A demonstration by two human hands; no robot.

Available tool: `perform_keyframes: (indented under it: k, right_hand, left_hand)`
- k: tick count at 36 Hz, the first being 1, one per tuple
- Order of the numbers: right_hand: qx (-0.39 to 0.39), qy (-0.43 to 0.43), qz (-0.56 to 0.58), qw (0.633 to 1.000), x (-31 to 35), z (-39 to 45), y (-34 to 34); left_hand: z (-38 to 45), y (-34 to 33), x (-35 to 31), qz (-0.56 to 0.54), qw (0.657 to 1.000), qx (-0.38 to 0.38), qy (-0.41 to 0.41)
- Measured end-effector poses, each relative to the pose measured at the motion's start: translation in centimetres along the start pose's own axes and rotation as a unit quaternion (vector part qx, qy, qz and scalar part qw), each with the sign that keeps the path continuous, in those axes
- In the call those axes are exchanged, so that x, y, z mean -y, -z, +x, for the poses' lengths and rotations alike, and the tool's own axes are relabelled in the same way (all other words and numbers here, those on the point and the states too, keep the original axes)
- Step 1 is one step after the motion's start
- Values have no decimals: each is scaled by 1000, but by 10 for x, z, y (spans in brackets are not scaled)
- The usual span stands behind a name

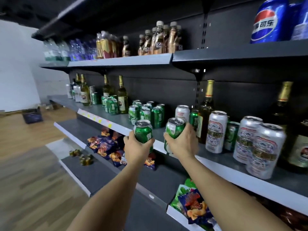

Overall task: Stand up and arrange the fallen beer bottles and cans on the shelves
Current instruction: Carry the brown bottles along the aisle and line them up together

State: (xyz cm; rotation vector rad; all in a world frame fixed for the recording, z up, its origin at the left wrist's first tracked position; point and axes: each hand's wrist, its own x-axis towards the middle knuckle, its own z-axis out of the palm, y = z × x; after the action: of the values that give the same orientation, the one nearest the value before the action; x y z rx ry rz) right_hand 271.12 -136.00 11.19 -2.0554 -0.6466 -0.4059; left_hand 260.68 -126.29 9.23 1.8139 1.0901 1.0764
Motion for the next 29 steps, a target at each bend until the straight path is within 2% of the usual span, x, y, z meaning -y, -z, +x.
perform_keyframes:
  k: [5, 9, 17, 29]
  right_hand:
    - [48, 12, -27, 998, 20, 38, -49]
    - [51, -3, -10, 999, 30, 62, -85]
    - [47, -47, -53, 996, 35, 96, -140]
    - [2, -143, -92, 985, 44, 112, -196]
  left_hand:
    - [66, -4, 9, -7, 999, -3, 37]
    - [110, -9, 20, -25, 998, -19, 46]
    - [193, -16, 40, -12, 998, -26, 60]
    - [274, -36, 63, -10, 995, 95, 5]
